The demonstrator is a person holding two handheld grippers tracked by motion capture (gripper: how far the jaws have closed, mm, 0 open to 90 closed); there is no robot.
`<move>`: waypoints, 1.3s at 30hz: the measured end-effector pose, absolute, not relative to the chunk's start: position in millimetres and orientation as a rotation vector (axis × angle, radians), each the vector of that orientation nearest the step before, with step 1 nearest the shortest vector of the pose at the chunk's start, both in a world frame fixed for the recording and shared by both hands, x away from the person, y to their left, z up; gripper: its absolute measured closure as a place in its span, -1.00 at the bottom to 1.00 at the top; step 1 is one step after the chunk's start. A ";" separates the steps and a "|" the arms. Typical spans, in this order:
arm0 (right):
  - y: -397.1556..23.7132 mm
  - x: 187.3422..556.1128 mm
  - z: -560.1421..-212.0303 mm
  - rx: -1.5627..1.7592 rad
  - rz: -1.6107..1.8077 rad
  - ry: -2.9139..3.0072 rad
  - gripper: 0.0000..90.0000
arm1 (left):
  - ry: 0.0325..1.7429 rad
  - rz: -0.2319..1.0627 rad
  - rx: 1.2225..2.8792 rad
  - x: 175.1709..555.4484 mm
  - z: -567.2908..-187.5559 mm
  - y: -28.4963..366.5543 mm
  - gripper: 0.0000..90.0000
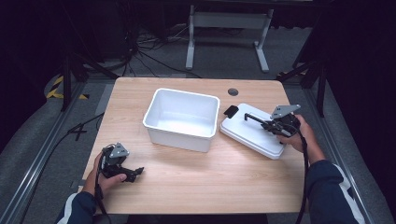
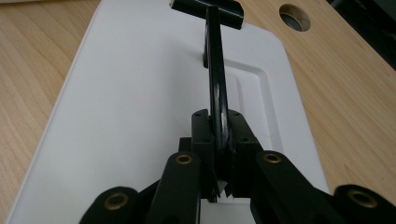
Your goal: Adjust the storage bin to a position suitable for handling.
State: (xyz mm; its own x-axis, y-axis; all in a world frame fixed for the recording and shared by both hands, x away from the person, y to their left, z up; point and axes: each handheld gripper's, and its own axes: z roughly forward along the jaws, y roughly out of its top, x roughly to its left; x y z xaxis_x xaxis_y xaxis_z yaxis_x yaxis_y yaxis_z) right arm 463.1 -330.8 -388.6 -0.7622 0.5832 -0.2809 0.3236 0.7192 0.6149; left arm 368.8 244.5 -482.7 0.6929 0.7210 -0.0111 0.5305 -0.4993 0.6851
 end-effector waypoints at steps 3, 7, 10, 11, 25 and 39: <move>-331.5 463.9 -392.6 0.706 0.756 2.464 0.87 | 0.951 0.364 2.224 368.9 -482.6 244.6 -1.00; -333.5 465.3 -397.4 0.724 0.766 2.465 0.87 | 0.951 0.364 2.224 368.9 -482.6 244.6 -1.00; -335.6 466.6 -401.3 0.748 0.769 2.467 0.87 | 0.952 0.364 2.223 368.9 -482.6 244.6 -1.00; -336.4 466.8 -402.1 0.754 0.770 2.471 0.87 | 0.951 0.364 2.224 368.9 -482.6 244.6 -1.00; -339.9 468.1 -412.7 0.790 0.765 2.478 0.86 | 0.952 0.364 2.223 368.9 -482.6 244.6 -1.00; -343.6 464.3 -407.7 0.837 0.791 2.440 0.67 | 0.951 0.364 2.223 368.9 -482.6 244.6 -1.00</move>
State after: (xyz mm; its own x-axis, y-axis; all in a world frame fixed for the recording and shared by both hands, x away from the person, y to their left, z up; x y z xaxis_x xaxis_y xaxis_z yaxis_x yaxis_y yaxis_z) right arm 464.3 -343.6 -407.7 -0.7200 0.6597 -0.2154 0.4078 0.6534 0.6378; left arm 368.9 244.6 -482.6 0.6935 0.7204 -0.0105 0.5298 -0.5000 0.6851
